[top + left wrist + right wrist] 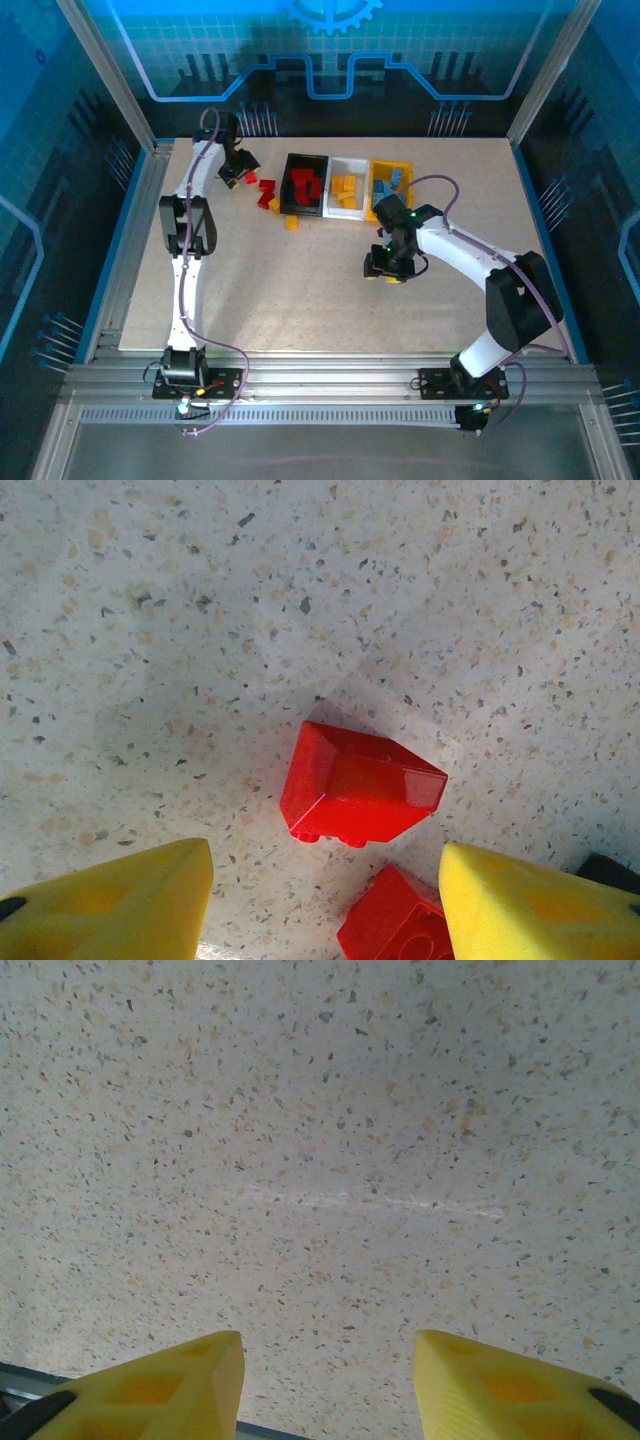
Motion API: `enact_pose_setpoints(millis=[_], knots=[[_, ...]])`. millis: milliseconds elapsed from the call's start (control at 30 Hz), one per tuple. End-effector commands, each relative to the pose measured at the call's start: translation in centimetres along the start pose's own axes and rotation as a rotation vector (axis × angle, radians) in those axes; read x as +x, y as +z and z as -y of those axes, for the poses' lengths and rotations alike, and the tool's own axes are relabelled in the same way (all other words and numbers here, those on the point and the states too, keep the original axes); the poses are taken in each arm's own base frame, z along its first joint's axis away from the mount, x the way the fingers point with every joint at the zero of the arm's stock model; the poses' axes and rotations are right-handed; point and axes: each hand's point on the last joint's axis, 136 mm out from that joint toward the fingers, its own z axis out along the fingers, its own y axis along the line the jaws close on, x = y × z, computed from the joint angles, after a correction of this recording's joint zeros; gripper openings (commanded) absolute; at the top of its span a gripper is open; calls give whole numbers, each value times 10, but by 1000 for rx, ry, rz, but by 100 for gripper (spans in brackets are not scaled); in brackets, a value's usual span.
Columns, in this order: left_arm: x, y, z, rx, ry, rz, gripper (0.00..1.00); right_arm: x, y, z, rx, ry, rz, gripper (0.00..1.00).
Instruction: Sort the legos into containers by color
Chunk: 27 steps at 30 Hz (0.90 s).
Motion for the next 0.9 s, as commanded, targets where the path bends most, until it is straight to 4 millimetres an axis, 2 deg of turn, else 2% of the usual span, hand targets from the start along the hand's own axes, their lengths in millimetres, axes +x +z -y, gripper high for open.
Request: enact_pose_setpoints(millis=[0, 300, 567, 700, 867], knots=[[4, 10, -11, -53, -37, -8, 62, 2, 0, -7, -11, -17, -21, 50], [6, 6, -41, -135, -109, -30, 62, 9, 7, -10, -33, -8, -32, 50], [25, -14, -71, -142, -124, -50, 62, 12, 7, -19, -29, -42, -20, 49], [29, -39, -51, 20, -100, -9, 62, 4, -3, -42, -32, -144, 29, 49], [25, -81, -18, 227, -40, 4, 60, -21, -18, -90, -108, -237, 92, 48]])
